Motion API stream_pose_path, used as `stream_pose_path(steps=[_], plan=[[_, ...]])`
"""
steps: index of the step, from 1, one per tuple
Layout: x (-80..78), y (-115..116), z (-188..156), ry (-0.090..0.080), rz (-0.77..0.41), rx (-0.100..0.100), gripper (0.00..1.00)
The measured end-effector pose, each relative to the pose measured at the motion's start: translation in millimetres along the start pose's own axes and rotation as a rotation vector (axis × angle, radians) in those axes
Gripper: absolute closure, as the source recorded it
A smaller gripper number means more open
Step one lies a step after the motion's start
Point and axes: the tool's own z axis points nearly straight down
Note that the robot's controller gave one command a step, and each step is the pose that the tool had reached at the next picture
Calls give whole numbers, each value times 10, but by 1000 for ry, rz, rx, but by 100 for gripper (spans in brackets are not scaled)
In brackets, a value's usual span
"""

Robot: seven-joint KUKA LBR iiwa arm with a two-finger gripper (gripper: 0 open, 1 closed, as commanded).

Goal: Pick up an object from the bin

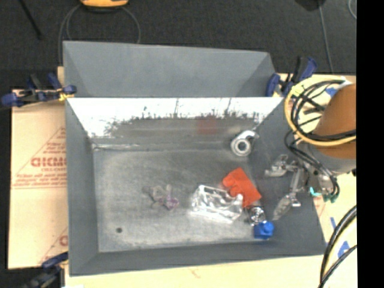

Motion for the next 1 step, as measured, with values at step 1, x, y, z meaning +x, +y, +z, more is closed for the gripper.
stream_pose_path(steps=[1], plan=[[141, -99, 867, -26, -528, 6, 0]])
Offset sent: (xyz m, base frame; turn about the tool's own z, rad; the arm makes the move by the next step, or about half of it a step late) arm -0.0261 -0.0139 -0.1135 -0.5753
